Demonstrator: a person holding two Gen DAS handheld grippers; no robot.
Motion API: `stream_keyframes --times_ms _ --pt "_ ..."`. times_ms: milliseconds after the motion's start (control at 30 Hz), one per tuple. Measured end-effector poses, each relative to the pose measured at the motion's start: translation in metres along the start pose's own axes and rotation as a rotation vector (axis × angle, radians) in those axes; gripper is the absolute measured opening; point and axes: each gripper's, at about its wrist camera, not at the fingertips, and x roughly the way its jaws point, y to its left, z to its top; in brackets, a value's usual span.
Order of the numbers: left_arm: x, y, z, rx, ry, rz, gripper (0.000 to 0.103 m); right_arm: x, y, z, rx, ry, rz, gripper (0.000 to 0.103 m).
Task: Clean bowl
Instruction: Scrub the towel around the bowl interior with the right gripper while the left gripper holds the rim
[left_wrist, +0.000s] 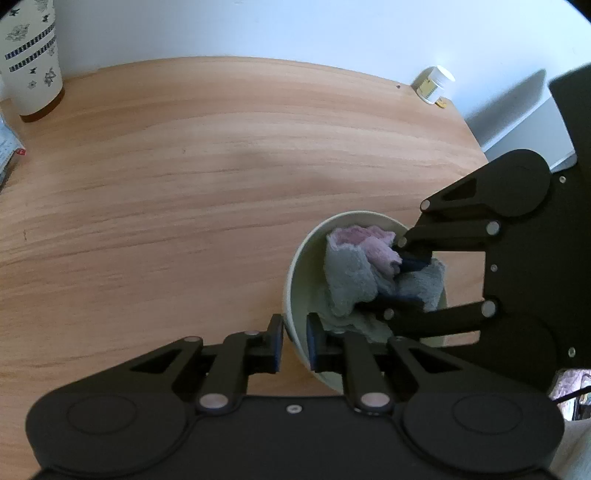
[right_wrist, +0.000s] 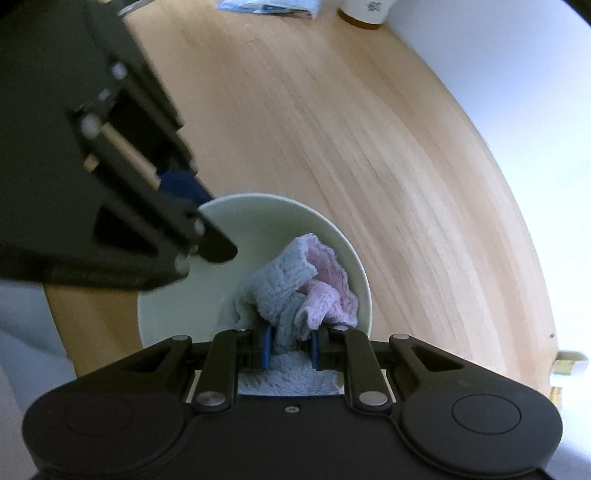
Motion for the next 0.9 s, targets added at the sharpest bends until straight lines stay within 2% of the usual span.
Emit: stream_keyframes --times_ms 200,367,567,667,900 --pt "0.000 -0.001 0.000 -0.001 0.005 -0.002 0.013 -0.015 -0.017 0.007 0.127 -0.080 0.067 0.022" --pt "0.002 0.000 0.002 0.007 0.004 -0.006 0.012 -0.039 -0.027 0.003 0.184 -0.163 0.044 0.022" --pt "0.002 0.000 0.003 0.030 0.006 -0.001 0.013 -0.023 -0.012 0.001 0.172 -0.148 0.029 0.022" --pt "0.001 0.001 0.002 0.030 0.006 -0.003 0.013 0.000 -0.022 0.005 0.177 -0.130 0.038 0.021" --pt "0.001 0.001 0.004 0.028 0.010 -0.003 0.013 0.014 -0.019 0.005 0.177 -0.099 0.047 0.021"
